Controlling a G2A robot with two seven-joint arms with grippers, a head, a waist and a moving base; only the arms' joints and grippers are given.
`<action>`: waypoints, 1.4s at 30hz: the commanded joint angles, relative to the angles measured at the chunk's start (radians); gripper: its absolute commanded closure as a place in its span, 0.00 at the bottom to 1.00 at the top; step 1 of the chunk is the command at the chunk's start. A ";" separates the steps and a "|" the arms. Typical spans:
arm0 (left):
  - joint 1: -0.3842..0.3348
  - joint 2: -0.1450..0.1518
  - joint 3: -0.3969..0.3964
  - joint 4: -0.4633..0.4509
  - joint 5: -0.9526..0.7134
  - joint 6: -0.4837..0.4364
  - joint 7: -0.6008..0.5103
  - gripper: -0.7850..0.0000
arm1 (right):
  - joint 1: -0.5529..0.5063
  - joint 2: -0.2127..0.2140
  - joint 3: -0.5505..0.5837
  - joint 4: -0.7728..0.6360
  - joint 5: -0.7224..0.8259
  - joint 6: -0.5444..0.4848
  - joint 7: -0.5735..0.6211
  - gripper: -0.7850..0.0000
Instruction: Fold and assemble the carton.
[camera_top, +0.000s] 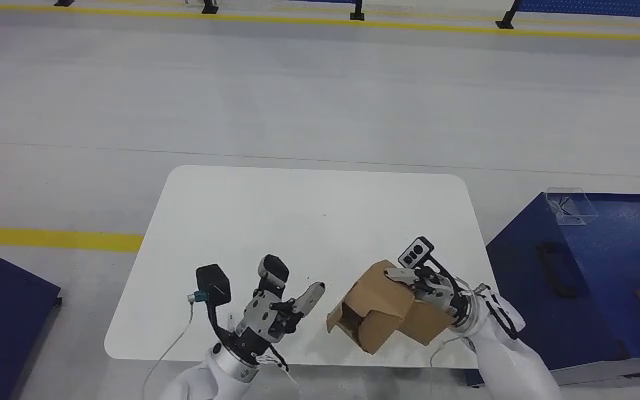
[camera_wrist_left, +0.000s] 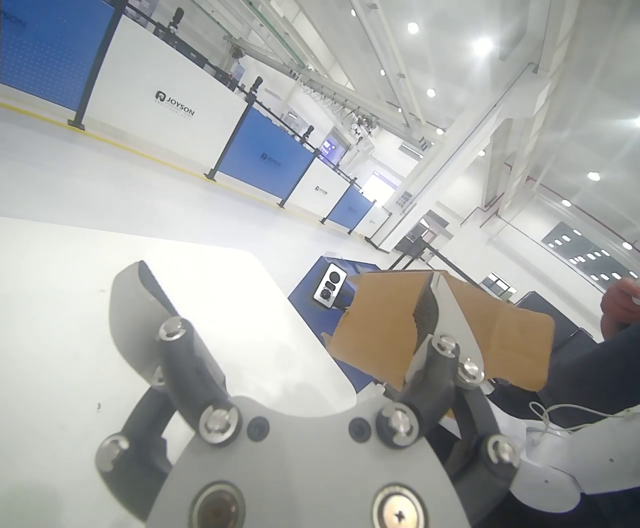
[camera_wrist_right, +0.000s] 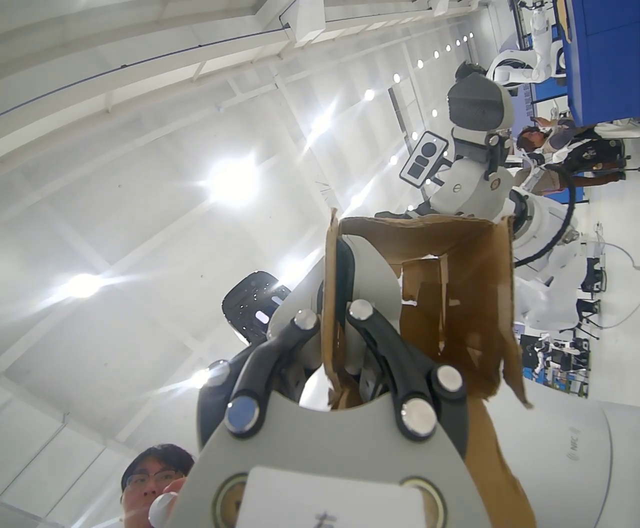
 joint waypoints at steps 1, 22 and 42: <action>0.011 0.003 -0.002 -0.005 0.012 -0.025 -0.012 0.00 | 0.000 0.000 -0.001 0.001 -0.003 0.002 0.001 1.00; 0.017 0.003 0.071 -0.026 0.121 -0.045 -0.056 0.00 | -0.009 0.000 0.009 0.003 0.003 -0.016 -0.023 1.00; -0.044 -0.004 0.133 -0.005 0.175 0.058 -0.184 0.00 | -0.005 0.002 -0.003 -0.010 -0.046 -0.019 -0.013 1.00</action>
